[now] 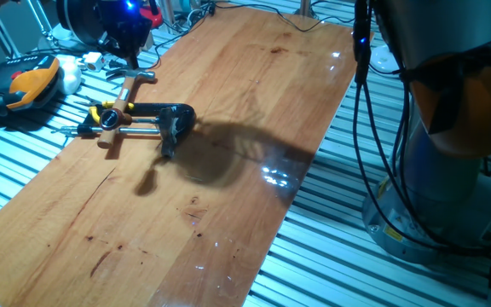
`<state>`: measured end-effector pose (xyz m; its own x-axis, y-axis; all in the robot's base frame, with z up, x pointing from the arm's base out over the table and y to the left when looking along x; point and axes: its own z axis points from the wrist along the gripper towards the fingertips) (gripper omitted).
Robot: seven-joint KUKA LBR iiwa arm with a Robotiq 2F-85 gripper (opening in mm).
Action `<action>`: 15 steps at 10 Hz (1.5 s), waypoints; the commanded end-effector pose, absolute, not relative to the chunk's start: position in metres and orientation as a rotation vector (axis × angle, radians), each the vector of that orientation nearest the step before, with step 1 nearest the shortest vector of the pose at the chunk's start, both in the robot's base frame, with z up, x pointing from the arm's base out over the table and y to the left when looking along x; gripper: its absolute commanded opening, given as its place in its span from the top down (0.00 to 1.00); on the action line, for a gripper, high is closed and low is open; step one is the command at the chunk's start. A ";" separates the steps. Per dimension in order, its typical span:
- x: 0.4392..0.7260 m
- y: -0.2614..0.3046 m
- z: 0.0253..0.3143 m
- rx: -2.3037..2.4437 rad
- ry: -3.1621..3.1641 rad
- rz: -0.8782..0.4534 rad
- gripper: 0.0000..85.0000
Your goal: Pull up the lever
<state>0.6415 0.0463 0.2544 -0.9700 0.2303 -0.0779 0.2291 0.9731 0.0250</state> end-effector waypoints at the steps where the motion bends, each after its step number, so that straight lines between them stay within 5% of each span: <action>1: 0.641 0.046 0.254 0.353 3.041 0.024 1.00; 15: 0.640 0.050 0.254 0.334 3.037 0.027 1.00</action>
